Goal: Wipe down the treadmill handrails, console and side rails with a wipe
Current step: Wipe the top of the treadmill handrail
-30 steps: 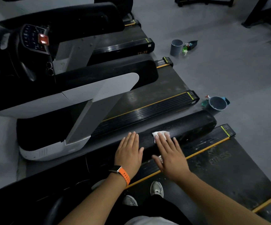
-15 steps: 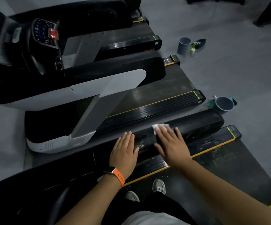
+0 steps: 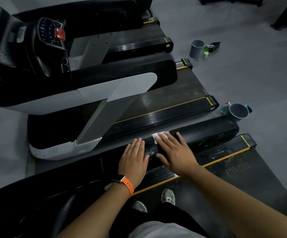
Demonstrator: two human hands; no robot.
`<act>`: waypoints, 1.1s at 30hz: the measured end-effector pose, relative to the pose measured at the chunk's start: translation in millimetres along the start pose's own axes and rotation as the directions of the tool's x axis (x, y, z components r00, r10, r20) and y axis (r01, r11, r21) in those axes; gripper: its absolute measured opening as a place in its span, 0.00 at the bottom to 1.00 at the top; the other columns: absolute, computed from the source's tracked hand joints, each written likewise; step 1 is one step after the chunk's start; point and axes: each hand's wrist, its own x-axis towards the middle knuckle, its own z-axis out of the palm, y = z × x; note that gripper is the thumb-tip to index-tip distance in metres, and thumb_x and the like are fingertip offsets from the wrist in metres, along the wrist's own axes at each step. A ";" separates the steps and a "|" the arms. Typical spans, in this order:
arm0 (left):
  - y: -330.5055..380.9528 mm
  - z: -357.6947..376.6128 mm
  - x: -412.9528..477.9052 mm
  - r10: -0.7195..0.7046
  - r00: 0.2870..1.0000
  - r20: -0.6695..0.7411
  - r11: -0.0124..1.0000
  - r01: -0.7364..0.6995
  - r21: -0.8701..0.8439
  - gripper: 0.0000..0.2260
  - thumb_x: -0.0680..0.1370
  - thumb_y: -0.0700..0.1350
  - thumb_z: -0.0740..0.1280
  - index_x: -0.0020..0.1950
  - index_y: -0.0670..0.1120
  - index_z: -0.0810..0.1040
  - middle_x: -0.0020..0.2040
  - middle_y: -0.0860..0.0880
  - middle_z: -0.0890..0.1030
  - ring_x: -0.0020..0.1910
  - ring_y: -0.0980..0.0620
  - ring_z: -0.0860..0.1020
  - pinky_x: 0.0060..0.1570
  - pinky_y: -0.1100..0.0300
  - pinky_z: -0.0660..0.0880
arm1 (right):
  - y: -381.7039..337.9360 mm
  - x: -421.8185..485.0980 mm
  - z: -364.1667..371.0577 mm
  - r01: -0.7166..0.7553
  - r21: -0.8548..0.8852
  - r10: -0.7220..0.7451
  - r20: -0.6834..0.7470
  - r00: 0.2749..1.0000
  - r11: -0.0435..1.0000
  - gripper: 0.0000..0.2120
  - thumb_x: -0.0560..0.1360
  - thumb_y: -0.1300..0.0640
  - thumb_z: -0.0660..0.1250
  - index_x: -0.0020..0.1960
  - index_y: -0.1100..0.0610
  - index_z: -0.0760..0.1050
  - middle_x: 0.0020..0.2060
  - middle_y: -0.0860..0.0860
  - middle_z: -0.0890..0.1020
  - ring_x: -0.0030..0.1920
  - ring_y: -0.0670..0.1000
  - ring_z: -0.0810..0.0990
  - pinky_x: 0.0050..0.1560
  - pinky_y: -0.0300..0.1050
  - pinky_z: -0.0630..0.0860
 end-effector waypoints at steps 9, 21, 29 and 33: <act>0.7 1.0 -0.6 0.000 1.000 -0.006 1.000 0.000 -0.012 0.27 0.83 0.55 0.52 0.76 0.41 0.71 0.76 0.43 0.72 0.76 0.45 0.69 0.76 0.48 0.66 | -5.2 -31.1 15.4 -0.075 -0.014 0.074 -0.065 0.995 0.997 0.34 0.85 0.39 0.55 0.86 0.53 0.52 0.85 0.50 0.54 0.84 0.53 0.50 0.80 0.64 0.57; 1.9 2.1 -1.0 -0.004 1.000 -0.022 1.000 0.004 -0.012 0.27 0.83 0.54 0.52 0.76 0.41 0.72 0.76 0.43 0.73 0.76 0.45 0.70 0.76 0.48 0.66 | -12.9 -52.3 30.0 0.167 -0.112 -0.169 -0.009 0.986 0.980 0.38 0.83 0.43 0.60 0.85 0.58 0.50 0.85 0.56 0.51 0.84 0.57 0.49 0.82 0.60 0.52; 1.6 2.6 -1.4 -0.011 1.000 -0.016 1.000 0.011 -0.016 0.26 0.84 0.54 0.54 0.77 0.41 0.70 0.77 0.43 0.71 0.77 0.45 0.69 0.77 0.49 0.63 | -1.4 -40.1 21.0 0.017 -0.046 -0.018 -0.022 1.000 0.999 0.37 0.84 0.39 0.57 0.85 0.57 0.52 0.84 0.55 0.54 0.85 0.55 0.48 0.83 0.59 0.49; 1.4 2.9 -0.4 -0.006 0.999 -0.035 1.000 0.005 -0.008 0.25 0.82 0.53 0.60 0.76 0.41 0.71 0.76 0.43 0.72 0.76 0.45 0.69 0.76 0.50 0.62 | 15.8 -30.4 3.2 -0.077 -0.045 0.075 -0.045 0.996 0.996 0.36 0.83 0.38 0.57 0.85 0.52 0.54 0.80 0.51 0.65 0.82 0.52 0.58 0.83 0.60 0.51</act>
